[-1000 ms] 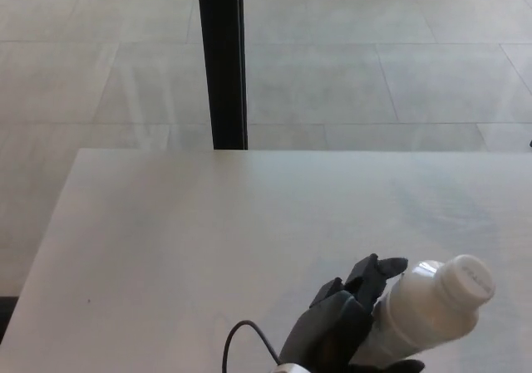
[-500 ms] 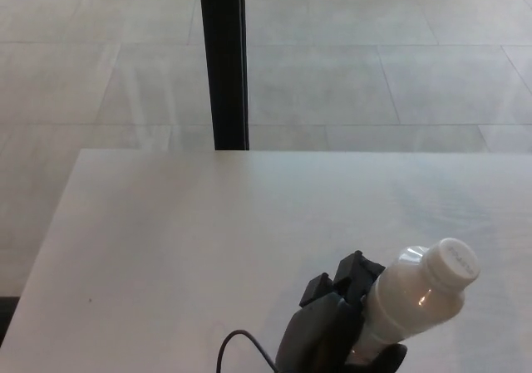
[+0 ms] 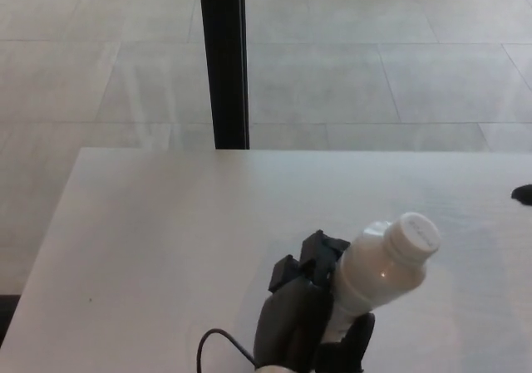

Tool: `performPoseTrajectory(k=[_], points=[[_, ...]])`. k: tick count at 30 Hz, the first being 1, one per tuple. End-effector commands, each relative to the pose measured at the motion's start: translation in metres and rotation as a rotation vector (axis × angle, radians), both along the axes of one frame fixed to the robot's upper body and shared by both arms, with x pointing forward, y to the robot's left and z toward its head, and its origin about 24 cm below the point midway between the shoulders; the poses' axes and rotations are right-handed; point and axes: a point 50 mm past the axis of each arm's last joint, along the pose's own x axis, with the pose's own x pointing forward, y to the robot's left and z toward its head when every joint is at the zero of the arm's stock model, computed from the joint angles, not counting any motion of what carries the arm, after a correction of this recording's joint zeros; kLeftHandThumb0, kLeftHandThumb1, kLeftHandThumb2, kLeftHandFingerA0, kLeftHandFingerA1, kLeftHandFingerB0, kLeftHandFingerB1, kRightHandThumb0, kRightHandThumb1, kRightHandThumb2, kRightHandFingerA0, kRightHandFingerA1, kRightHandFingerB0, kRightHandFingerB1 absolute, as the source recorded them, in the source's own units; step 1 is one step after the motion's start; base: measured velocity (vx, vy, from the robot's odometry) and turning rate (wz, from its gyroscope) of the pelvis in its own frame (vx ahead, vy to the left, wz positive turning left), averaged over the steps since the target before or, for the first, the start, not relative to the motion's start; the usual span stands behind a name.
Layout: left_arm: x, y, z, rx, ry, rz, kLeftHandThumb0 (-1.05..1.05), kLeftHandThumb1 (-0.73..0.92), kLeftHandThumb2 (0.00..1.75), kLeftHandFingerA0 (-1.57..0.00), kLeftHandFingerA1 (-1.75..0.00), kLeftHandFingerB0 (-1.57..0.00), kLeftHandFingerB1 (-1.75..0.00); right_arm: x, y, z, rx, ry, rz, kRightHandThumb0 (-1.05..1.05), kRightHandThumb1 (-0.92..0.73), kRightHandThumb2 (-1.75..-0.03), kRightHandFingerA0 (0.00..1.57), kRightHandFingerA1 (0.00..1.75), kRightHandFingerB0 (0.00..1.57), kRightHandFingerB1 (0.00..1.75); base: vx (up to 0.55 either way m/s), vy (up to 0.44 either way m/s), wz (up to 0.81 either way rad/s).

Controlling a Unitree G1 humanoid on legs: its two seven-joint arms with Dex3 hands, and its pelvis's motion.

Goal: The robot uses its left hand to to lift the bottle kept on the middle of the desk and tilts it towards its right hand. It then uses its right hand to rotate its cap to open it and places the bottle and cap back on the desk

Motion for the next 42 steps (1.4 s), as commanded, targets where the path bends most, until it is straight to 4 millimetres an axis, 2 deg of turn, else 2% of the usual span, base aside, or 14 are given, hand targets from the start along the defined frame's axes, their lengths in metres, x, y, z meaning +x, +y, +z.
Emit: performPoseTrajectory(k=[1,4,7,13,14,15,16,17,24,27,36,39,40,42], points=[[0.01,0.016,0.015,-0.02,-0.017,0.073,0.25,0.61,1.35,-0.82,-1.75,-0.71,-1.59,-0.008,0.006,-0.004,-0.162,0.056,0.073,-0.61,-0.66,-0.61,0.8,0.88,0.51,0.4,0.0,0.0,0.0],[0.019,0.037,0.023,0.027,-0.006,0.121,0.2,0.64,1.25,-0.78,-1.75,-0.67,-1.59,-0.009,0.011,-0.01,-0.235,0.103,0.109,-0.65,-0.53,-0.93,0.77,0.86,0.44,0.54,0.0,0.0,0.0],[0.023,0.05,0.026,0.051,-0.045,0.142,0.22,0.59,1.37,-1.04,-1.75,-0.85,-1.48,-0.008,0.017,-0.012,-0.242,0.116,0.154,-0.59,-0.62,-0.59,0.8,0.83,0.53,0.38,0.0,0.0,0.0],[0.024,0.07,0.023,0.128,-0.076,0.136,0.16,0.54,1.42,-1.03,-1.75,-0.88,-1.51,-0.004,0.026,-0.006,-0.278,0.112,0.181,-0.67,-0.52,-0.92,0.8,0.87,0.48,0.53,0.0,0.0,0.0],[0.025,0.074,0.022,0.161,-0.078,0.14,0.15,0.52,1.41,-1.02,-1.75,-0.89,-1.52,-0.004,0.027,-0.004,-0.292,0.108,0.184,-0.63,-0.58,-0.6,0.79,0.84,0.55,0.38,0.0,0.0,0.0],[0.024,0.081,0.021,0.228,-0.122,0.133,0.22,0.45,1.5,-0.99,-1.75,-0.9,-1.52,-0.002,0.03,0.001,-0.312,0.101,0.19,-0.67,-0.52,-0.92,0.79,0.88,0.47,0.53,0.0,0.0,0.0],[0.024,0.085,0.021,0.246,-0.12,0.121,0.13,0.69,1.31,-1.1,-1.21,-1.05,-1.15,-0.002,0.031,0.002,-0.318,0.089,0.194,-0.67,-0.52,-0.91,0.77,0.89,0.48,0.53,0.0,0.0,0.0],[0.024,0.088,0.02,0.288,-0.124,0.114,0.15,0.43,1.49,-1.0,-1.74,-0.91,-1.47,-0.001,0.032,0.004,-0.317,0.082,0.195,-0.67,-0.51,-0.92,0.77,0.9,0.48,0.54,0.0,0.0,0.0],[0.024,0.111,0.021,0.603,-0.154,0.022,0.18,0.34,1.41,-0.96,-1.69,-0.9,-1.4,0.0,0.043,0.02,-0.327,0.024,0.211,-0.68,-0.52,-0.93,0.76,0.89,0.47,0.54,0.0,0.0,0.0],[0.024,0.115,0.022,0.63,-0.157,0.018,0.19,0.43,1.23,-1.21,-1.35,-1.07,-1.2,-0.001,0.045,0.022,-0.338,0.018,0.21,-0.69,-0.53,-0.93,0.77,0.89,0.47,0.54,0.0,0.0,0.0],[0.023,0.094,0.027,0.477,-0.141,0.069,0.16,0.4,1.42,-1.04,-1.7,-0.92,-1.41,-0.007,0.063,0.006,-0.341,0.043,0.238,-0.59,-0.59,-0.59,0.78,0.92,0.53,0.41,0.0,0.0,0.0],[0.024,0.087,0.026,0.428,-0.157,0.061,0.17,0.37,1.52,-1.04,-1.71,-0.93,-1.4,-0.011,0.068,-0.004,-0.359,0.085,0.258,-0.59,-0.49,-0.91,0.76,0.89,0.46,0.55,0.0,0.0,0.0],[0.024,0.084,0.027,0.418,-0.164,0.062,0.19,0.33,1.57,-1.02,-1.71,-0.93,-1.41,-0.012,0.07,-0.01,-0.36,0.096,0.263,-0.58,-0.58,-0.59,0.78,0.93,0.54,0.41,0.0,0.0,0.0],[0.024,0.081,0.027,0.379,-0.19,0.061,0.13,0.63,1.3,-1.18,-1.24,-1.15,-1.2,-0.015,0.075,-0.018,-0.354,0.12,0.273,-0.59,-0.58,-0.58,0.77,0.93,0.55,0.41,0.0,0.0,0.0]])
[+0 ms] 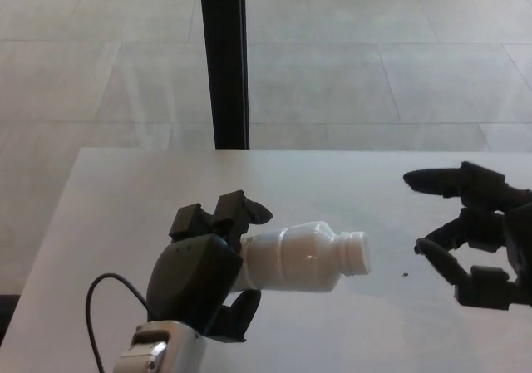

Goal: The robot uses its left hand to to lift the bottle kept on the middle of the desk and tilts it towards its right hand. It then uses its right hand to rotate its cap to open it and places the bottle and cap back on the desk

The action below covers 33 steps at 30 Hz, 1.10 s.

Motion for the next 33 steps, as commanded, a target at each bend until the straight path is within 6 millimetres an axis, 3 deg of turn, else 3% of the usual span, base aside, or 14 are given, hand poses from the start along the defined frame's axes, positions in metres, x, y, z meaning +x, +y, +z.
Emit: performPoseTrajectory(k=[1,2,5,6,14,15,16,19,25,33], points=[[0.001,-0.005,0.003,-0.046,-0.056,0.0,0.2,0.35,1.58,-1.06,-1.73,-0.95,-1.42,-0.005,0.005,-0.018,-0.037,0.047,-0.011,-0.59,-0.57,-0.59,0.77,0.96,0.55,0.42,0.0,0.0,0.0],[0.001,-0.007,0.003,-0.046,-0.059,0.0,0.12,0.64,1.3,-1.18,-1.24,-1.15,-1.2,-0.007,0.007,-0.021,-0.045,0.053,-0.005,-0.59,-0.58,-0.59,0.77,0.97,0.54,0.42,0.0,0.0,0.0],[0.001,-0.009,0.003,-0.053,-0.063,0.0,0.14,0.63,1.29,-1.18,-1.24,-1.14,-1.19,-0.008,0.008,-0.025,-0.064,0.05,-0.005,-0.59,-0.56,-0.6,0.78,0.96,0.55,0.43,0.0,0.0,0.0],[0.0,-0.01,0.003,-0.053,-0.066,-0.002,0.22,0.35,1.56,-1.05,-1.72,-0.95,-1.43,-0.009,0.009,-0.026,-0.068,0.055,-0.004,-0.6,-0.56,-0.6,0.79,0.97,0.54,0.43,0.0,0.0,0.0],[-0.002,-0.008,0.0,-0.056,-0.047,-0.001,0.19,0.35,1.57,-1.03,-1.74,-0.93,-1.47,-0.007,0.004,-0.034,-0.136,0.119,-0.004,-0.61,-0.59,-0.58,0.75,0.89,0.48,0.38,0.0,0.0,0.0],[-0.002,-0.008,-0.001,-0.054,-0.035,0.0,0.19,0.36,1.56,-1.02,-1.73,-0.92,-1.45,-0.006,0.004,-0.032,-0.137,0.113,-0.013,-0.66,-0.48,-0.89,0.76,0.9,0.41,0.53,0.0,0.0,0.0],[-0.002,-0.007,-0.001,-0.044,-0.028,0.001,0.18,0.35,1.56,-0.99,-1.73,-0.89,-1.45,-0.005,0.003,-0.03,-0.144,0.107,-0.022,-0.61,-0.59,-0.58,0.74,0.94,0.49,0.38,0.0,0.0,0.0],[-0.004,-0.006,-0.003,-0.054,-0.026,-0.003,0.17,0.42,1.48,-1.02,-1.73,-0.9,-1.44,-0.001,0.002,-0.024,-0.126,0.08,-0.05,-0.59,-0.59,-0.58,0.77,0.94,0.5,0.38,0.0,0.0,0.0],[-0.005,-0.005,-0.005,-0.036,-0.049,-0.003,0.18,0.39,1.51,-1.02,-1.72,-0.9,-1.45,0.003,0.003,-0.015,-0.123,0.033,-0.074,-0.59,-0.6,-0.58,0.78,0.95,0.5,0.39,0.0,0.0,0.0],[-0.004,-0.007,-0.005,-0.06,-0.048,-0.01,0.18,0.4,1.52,-1.02,-1.74,-0.91,-1.46,0.0,0.009,-0.018,-0.141,0.034,-0.062,-0.58,-0.6,-0.59,0.82,0.99,0.5,0.38,0.0,0.0,0.0]])
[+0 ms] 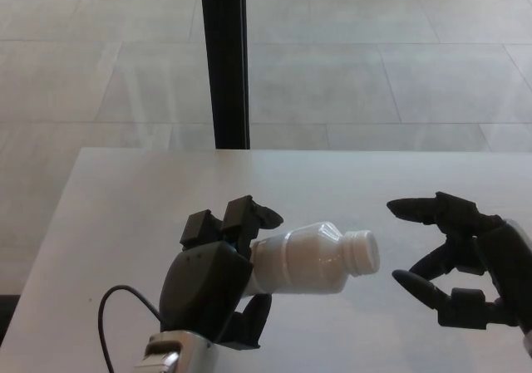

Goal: The robot uses its left hand to to lift the bottle kept on the middle of the desk and tilts it towards its right hand. It then uses its right hand to rotate its cap to open it and places the bottle and cap back on the desk

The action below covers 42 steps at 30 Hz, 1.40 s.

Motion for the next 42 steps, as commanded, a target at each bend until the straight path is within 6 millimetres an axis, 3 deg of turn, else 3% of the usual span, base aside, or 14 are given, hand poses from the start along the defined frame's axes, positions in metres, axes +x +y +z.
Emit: performPoseTrajectory(k=[1,11,14,19,20,21,22,26,27,28,32,33,39,42], points=[[0.0,0.001,0.0,-0.008,-0.03,-0.003,0.18,0.39,1.52,-1.02,-1.73,-0.91,-1.46,-0.002,0.001,-0.001,-0.034,0.001,-0.02,-0.58,-0.6,-0.59,0.81,0.99,0.5,0.38,0.0,0.0,0.0],[-0.001,-0.002,-0.002,-0.008,-0.026,-0.007,0.17,0.37,1.56,-1.01,-1.75,-0.89,-1.46,-0.008,0.006,-0.01,-0.082,0.001,0.012,-0.61,-0.44,-0.84,0.89,0.96,0.4,0.51,0.0,0.0,0.0],[-0.002,-0.002,-0.002,-0.012,-0.036,-0.002,0.18,0.38,1.55,-1.02,-1.74,-0.9,-1.46,-0.006,0.007,-0.01,-0.076,0.004,0.009,-0.59,-0.55,-0.58,0.88,0.97,0.47,0.39,0.0,0.0,0.0],[-0.002,-0.002,-0.003,-0.022,-0.031,0.001,0.17,0.39,1.54,-1.03,-1.75,-0.91,-1.47,-0.003,0.007,-0.008,-0.063,-0.01,0.005,-0.61,-0.44,-0.84,0.89,0.96,0.41,0.51,0.0,0.0,0.0],[-0.002,-0.002,-0.003,-0.012,-0.043,-0.002,0.17,0.38,1.53,-1.02,-1.75,-0.9,-1.47,-0.002,0.007,-0.007,-0.061,-0.013,0.002,-0.59,-0.56,-0.58,0.88,0.97,0.48,0.39,0.0,0.0,0.0],[-0.003,-0.003,-0.003,-0.016,-0.04,-0.002,0.17,0.39,1.53,-1.03,-1.75,-0.91,-1.48,-0.001,0.007,-0.006,-0.06,-0.013,-0.003,-0.61,-0.43,-0.84,0.89,0.96,0.41,0.51,0.0,0.0,0.0],[-0.003,-0.003,-0.004,-0.036,-0.015,0.0,0.15,0.41,1.54,-1.02,-1.75,-0.9,-1.48,-0.001,0.007,-0.006,-0.056,-0.014,-0.002,-0.59,-0.56,-0.58,0.87,0.97,0.48,0.38,0.0,0.0,0.0],[-0.004,-0.004,-0.005,-0.015,-0.022,-0.004,0.14,0.42,1.49,-1.0,-1.74,-0.88,-1.47,0.0,0.008,-0.003,-0.051,-0.03,-0.003,-0.58,-0.56,-0.58,0.86,0.96,0.47,0.38,0.0,0.0,0.0],[-0.004,-0.004,-0.005,-0.02,-0.038,-0.008,0.16,0.4,1.5,-1.01,-1.74,-0.9,-1.46,0.0,0.008,-0.002,-0.053,-0.033,-0.003,-0.61,-0.44,-0.85,0.87,0.95,0.4,0.51,0.0,0.0,0.0],[-0.004,-0.004,-0.006,-0.009,-0.043,-0.009,0.15,0.39,1.5,-1.01,-1.73,-0.9,-1.46,0.001,0.008,-0.001,-0.049,-0.031,-0.005,-0.58,-0.56,-0.58,0.85,0.95,0.48,0.39,0.0,0.0,0.0],[-0.003,-0.005,-0.006,-0.01,-0.049,-0.016,0.17,0.39,1.49,-1.01,-1.73,-0.91,-1.46,0.002,0.01,0.0,-0.047,-0.041,-0.01,-0.59,-0.44,-0.84,0.87,0.95,0.4,0.52,0.0,0.0,0.0],[-0.003,-0.005,-0.006,-0.02,-0.046,-0.012,0.17,0.38,1.54,-1.01,-1.73,-0.91,-1.46,0.002,0.011,-0.001,-0.045,-0.044,-0.006,-0.56,-0.56,-0.58,0.86,0.96,0.47,0.38,0.0,0.0,0.0],[-0.002,-0.006,-0.006,-0.018,-0.046,-0.012,0.17,0.36,1.55,-1.0,-1.73,-0.9,-1.45,0.001,0.012,-0.002,-0.054,-0.049,-0.002,-0.56,-0.55,-0.58,0.87,0.97,0.47,0.39,0.0,0.0,0.0],[-0.001,-0.007,-0.004,-0.032,-0.044,-0.014,0.17,0.38,1.55,-1.03,-1.75,-0.91,-1.46,0.0,0.012,-0.002,-0.066,-0.047,-0.001,-0.61,-0.43,-0.84,0.89,0.95,0.4,0.51,0.0,0.0,0.0]])
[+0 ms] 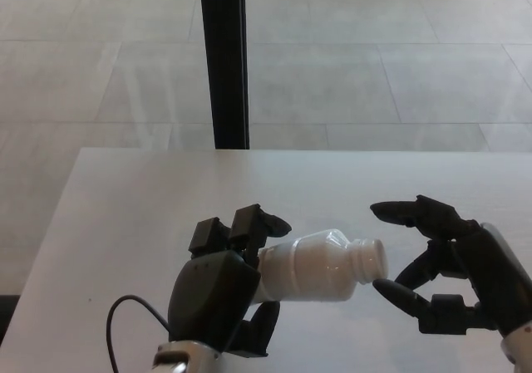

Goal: The robot uses its left hand to to lift the bottle kept on the middle of the desk and tilts it towards its right hand. It then uses its right hand to rotate its cap to open it and places the bottle and cap back on the desk

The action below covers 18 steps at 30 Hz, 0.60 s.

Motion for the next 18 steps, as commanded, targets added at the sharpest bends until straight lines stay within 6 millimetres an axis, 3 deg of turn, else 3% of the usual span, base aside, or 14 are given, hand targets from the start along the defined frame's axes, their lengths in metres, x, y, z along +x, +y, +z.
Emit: performPoseTrajectory(k=[1,6,7,18], points=[[0.0019,0.0013,0.0032,-0.003,-0.025,0.004,0.17,0.38,1.56,-1.02,-1.75,-0.9,-1.47,-0.0002,-0.0014,-0.0009,-0.024,-0.025,-0.012,-0.61,-0.42,-0.84,0.9,0.96,0.41,0.52,0.0,0.0,0.0],[0.0032,0.0016,0.0048,-0.002,-0.034,0.007,0.17,0.39,1.55,-1.02,-1.75,-0.91,-1.47,-0.0009,-0.0012,-0.0036,-0.041,-0.017,-0.009,-0.61,-0.43,-0.84,0.91,0.98,0.41,0.53,0.0,0.0,0.0],[0.0031,0.0019,0.0047,0.004,-0.034,0.006,0.17,0.39,1.53,-1.01,-1.74,-0.9,-1.47,-0.001,-0.0012,-0.004,-0.046,-0.01,-0.01,-0.6,-0.56,-0.58,0.9,1.0,0.47,0.41,0.0,0.0,0.0],[0.004,0.001,0.0066,0.012,-0.049,0.005,0.17,0.39,1.51,-1.01,-1.73,-0.9,-1.45,0.0002,-0.0002,-0.002,-0.067,-0.025,-0.017,-0.52,-0.59,-0.58,0.89,1.12,0.52,0.42,0.0,0.0,0.0]])
